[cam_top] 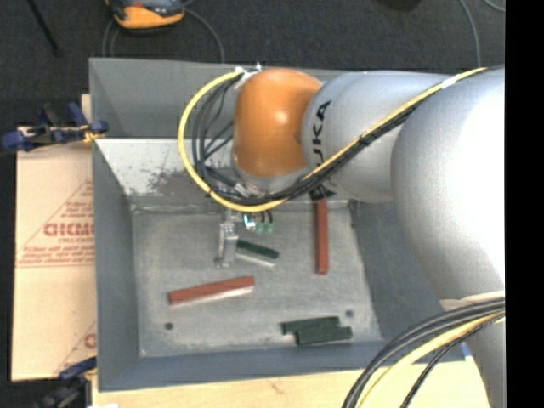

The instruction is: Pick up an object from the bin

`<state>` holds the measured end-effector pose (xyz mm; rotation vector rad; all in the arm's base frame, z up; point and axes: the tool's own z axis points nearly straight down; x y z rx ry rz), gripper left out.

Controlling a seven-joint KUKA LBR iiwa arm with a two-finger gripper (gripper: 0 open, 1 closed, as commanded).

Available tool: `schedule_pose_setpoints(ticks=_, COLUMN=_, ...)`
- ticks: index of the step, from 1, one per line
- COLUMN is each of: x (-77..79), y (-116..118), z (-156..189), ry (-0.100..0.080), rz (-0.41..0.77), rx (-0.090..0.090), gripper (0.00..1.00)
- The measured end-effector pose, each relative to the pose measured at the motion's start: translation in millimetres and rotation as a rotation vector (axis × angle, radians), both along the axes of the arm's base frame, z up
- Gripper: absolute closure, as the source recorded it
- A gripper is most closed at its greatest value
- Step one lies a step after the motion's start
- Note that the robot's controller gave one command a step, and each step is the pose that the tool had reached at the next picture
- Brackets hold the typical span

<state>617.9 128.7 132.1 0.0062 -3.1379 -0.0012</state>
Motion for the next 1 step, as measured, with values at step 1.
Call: schedule_pose_setpoints(ticks=1, x=1.1, y=-0.6, z=4.6, ry=-0.006, rz=-0.002, rx=0.001, gripper=0.00)
